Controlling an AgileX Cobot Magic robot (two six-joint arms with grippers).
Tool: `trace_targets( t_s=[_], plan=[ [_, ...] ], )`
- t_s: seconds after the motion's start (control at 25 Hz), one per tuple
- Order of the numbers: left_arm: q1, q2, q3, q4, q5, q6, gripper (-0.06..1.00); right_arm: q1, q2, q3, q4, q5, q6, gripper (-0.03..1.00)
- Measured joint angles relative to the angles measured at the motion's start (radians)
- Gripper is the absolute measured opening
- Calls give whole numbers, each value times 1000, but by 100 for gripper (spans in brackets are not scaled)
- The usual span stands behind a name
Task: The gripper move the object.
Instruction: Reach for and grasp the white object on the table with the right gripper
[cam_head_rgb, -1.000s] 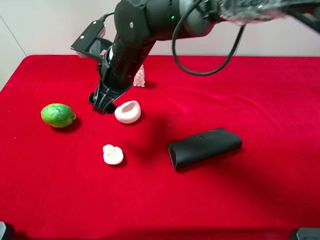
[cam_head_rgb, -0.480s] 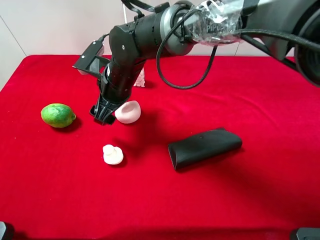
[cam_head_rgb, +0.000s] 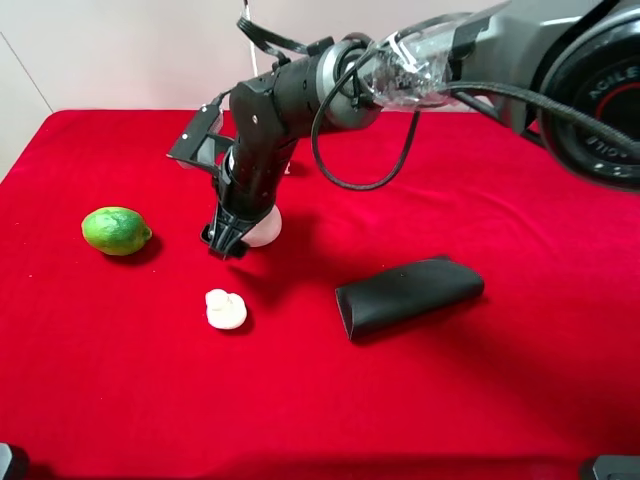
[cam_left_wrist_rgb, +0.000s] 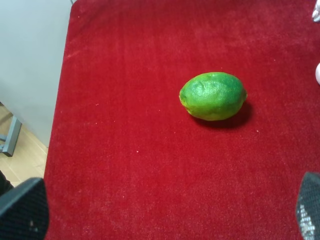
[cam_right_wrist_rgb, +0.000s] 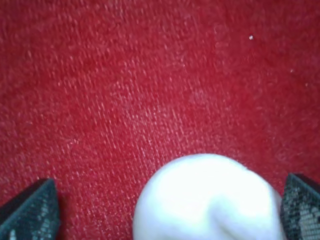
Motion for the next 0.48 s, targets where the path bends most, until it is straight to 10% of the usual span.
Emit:
trace_targets(
  t_s=[0.48],
  plan=[
    [0, 0, 0, 0, 0, 0, 97, -7, 12, 0, 3, 2, 0, 69]
  ],
)
